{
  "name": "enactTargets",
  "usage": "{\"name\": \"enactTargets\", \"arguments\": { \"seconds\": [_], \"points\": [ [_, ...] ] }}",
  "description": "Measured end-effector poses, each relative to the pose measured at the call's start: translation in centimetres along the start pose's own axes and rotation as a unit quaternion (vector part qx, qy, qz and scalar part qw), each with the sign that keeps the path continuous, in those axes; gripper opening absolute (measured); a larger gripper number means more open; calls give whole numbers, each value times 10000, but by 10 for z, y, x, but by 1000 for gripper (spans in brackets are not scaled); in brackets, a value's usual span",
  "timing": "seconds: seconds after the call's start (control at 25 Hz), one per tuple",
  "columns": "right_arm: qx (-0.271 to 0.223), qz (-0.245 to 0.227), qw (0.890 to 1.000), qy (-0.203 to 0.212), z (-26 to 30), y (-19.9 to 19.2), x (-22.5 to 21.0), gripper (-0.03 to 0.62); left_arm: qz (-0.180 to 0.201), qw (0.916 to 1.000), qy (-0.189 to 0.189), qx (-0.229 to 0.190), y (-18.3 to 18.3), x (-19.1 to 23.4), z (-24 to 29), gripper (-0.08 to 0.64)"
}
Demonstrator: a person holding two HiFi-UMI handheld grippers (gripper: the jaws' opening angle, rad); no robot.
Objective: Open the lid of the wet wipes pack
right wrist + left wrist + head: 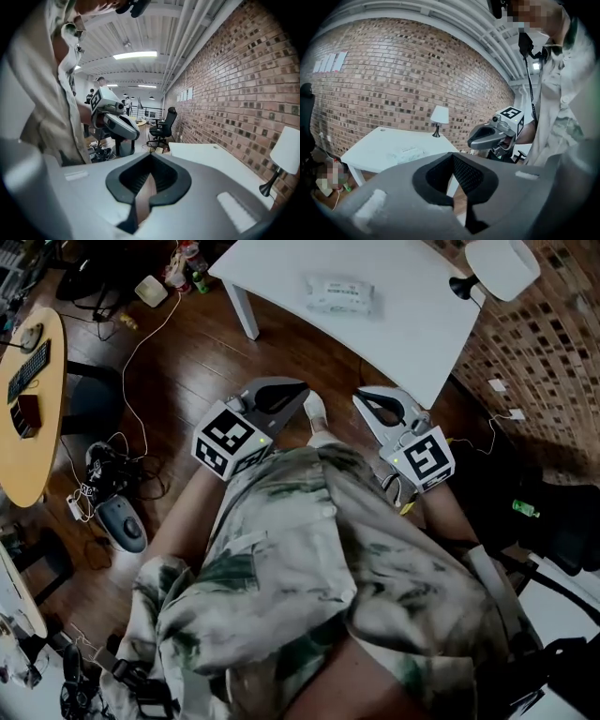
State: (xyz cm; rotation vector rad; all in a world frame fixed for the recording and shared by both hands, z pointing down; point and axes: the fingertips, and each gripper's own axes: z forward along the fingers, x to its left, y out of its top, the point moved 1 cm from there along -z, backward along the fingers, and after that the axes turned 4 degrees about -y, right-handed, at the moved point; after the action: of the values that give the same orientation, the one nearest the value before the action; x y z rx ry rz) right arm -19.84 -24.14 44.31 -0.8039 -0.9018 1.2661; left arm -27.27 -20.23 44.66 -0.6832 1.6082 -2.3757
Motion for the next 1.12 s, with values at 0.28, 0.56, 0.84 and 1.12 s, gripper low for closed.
{"name": "enactTargets", "arguments": {
  "seconds": [0.28,0.56,0.84,1.12],
  "points": [
    [91,-373,9976,575,61,-13,-98,10,-285,9990,234,259,13,82,73,2],
    [834,-1248,9842,940,129,-63,-166,55,-795,9940,520,534,-4,147,138,3],
    [1193,-1841,9684,1189,185,-107,-195,69,-1105,9867,797,883,-42,196,178,3],
    [1365,-2329,9527,1398,212,-127,-196,71,-1182,9834,827,1105,-61,214,203,3]
  ]
}}
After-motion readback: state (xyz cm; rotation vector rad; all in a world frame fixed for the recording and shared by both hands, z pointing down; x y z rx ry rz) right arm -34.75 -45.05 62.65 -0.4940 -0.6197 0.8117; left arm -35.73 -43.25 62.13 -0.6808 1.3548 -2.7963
